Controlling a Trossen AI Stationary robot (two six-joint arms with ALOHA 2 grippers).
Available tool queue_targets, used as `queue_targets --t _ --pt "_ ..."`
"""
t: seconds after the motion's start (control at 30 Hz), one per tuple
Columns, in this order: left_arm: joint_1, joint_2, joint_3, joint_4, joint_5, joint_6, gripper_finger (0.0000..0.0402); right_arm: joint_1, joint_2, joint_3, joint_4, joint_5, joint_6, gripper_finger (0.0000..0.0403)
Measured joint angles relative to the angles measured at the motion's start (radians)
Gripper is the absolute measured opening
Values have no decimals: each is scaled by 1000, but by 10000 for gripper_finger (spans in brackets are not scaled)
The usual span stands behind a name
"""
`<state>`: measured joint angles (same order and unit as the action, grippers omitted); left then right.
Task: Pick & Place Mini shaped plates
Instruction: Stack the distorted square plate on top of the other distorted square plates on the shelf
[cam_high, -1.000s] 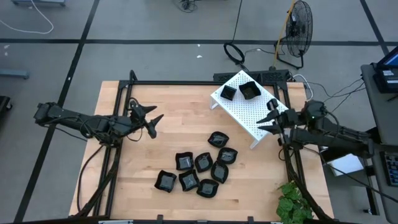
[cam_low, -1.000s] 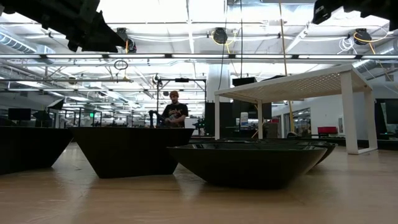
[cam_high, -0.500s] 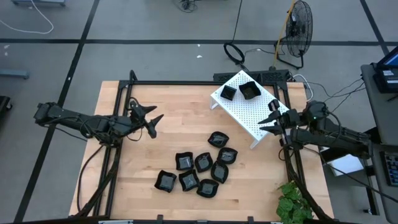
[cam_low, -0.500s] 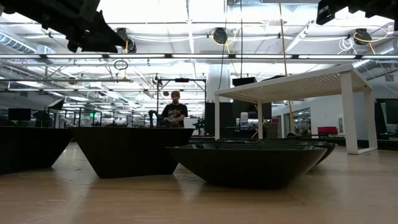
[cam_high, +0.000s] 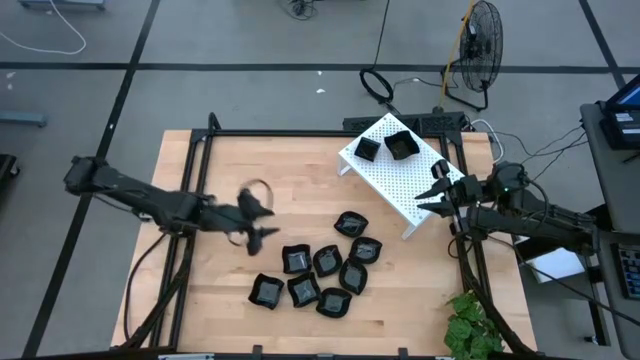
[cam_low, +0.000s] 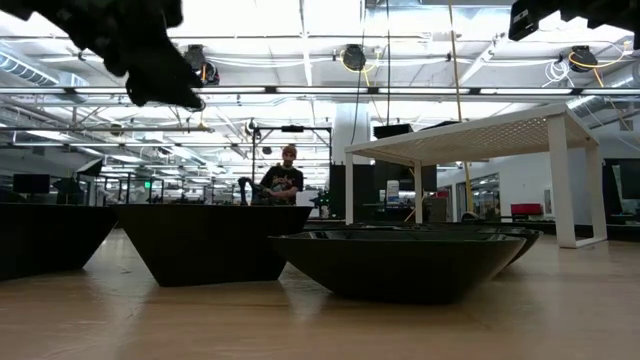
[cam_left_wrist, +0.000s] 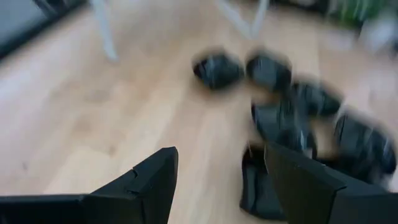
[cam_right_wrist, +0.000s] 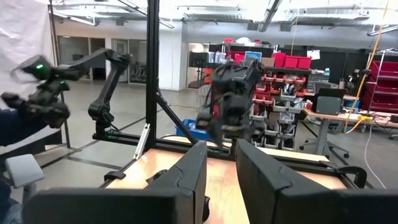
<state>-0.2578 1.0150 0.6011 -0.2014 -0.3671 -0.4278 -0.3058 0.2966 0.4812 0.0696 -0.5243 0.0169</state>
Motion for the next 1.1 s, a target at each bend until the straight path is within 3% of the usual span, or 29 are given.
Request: queue_targets --t 0.2,0.43,0.73,1.1 --pt "-35 303 145 -82 107 154 244 0 0 0 0 3 -5 73" --pt "-31 512 201 -15 176 184 243 0 6 0 0 4 -23 73" --pt "3 552 201 58 265 188 243 0 14 0 0 4 -22 73" --pt "48 552 201 53 286 192 243 0 14 0 0 1 -22 73"
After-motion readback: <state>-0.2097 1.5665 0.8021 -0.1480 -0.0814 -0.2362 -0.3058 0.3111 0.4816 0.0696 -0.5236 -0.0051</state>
